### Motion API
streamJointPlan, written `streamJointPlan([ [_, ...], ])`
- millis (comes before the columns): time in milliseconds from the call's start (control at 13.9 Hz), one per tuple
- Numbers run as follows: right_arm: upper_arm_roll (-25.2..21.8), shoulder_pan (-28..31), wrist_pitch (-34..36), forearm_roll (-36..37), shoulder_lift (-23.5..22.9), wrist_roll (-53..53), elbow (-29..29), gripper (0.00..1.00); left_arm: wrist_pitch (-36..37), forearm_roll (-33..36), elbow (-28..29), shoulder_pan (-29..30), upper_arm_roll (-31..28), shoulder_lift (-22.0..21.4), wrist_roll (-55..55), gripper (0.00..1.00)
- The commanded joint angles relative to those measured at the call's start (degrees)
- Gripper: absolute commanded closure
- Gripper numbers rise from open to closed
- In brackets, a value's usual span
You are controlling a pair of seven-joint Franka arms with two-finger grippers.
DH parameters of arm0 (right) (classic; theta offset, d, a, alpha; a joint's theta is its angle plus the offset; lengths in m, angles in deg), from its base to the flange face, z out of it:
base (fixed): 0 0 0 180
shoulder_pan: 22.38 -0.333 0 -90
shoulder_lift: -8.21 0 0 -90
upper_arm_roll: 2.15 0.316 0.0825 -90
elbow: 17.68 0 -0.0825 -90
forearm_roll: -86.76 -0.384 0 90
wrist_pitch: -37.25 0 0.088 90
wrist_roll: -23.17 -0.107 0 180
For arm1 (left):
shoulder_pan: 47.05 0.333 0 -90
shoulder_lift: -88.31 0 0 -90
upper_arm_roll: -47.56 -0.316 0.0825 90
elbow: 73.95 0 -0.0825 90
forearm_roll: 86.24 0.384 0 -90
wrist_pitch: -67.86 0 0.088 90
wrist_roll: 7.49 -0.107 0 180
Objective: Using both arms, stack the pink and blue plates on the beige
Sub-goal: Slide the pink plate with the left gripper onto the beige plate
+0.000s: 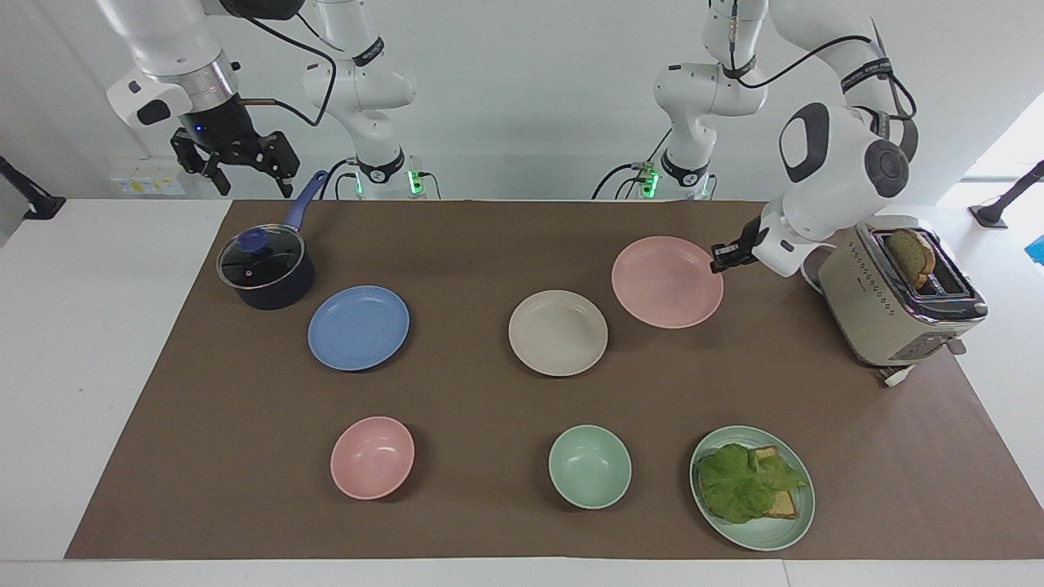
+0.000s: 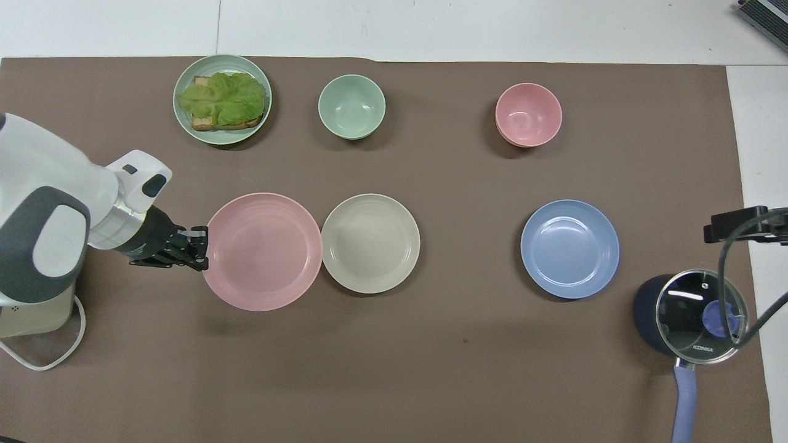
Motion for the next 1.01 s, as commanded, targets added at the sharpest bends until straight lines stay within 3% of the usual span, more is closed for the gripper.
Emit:
streamJointPlan([
  [0, 0.2, 0.6, -0.4, -1.0, 0.7, -0.3, 0.5, 0.00, -5.2, -0.8, 1.6, -5.3, -0.7, -0.8, 5.0, 1.00],
  [504, 0.2, 0.6, -0.3, -1.0, 0.7, -0.2, 0.5, 0.00, -20.7, -2.8, 4.8, -17.5, -0.8, 3.9, 14.6, 1.00],
  [935, 0.2, 0.6, -0.2, -1.0, 0.7, -0.2, 0.5, 0.00, -27.0, -3.9, 7.4, -19.4, -0.7, 6.3, 15.5, 1.00],
])
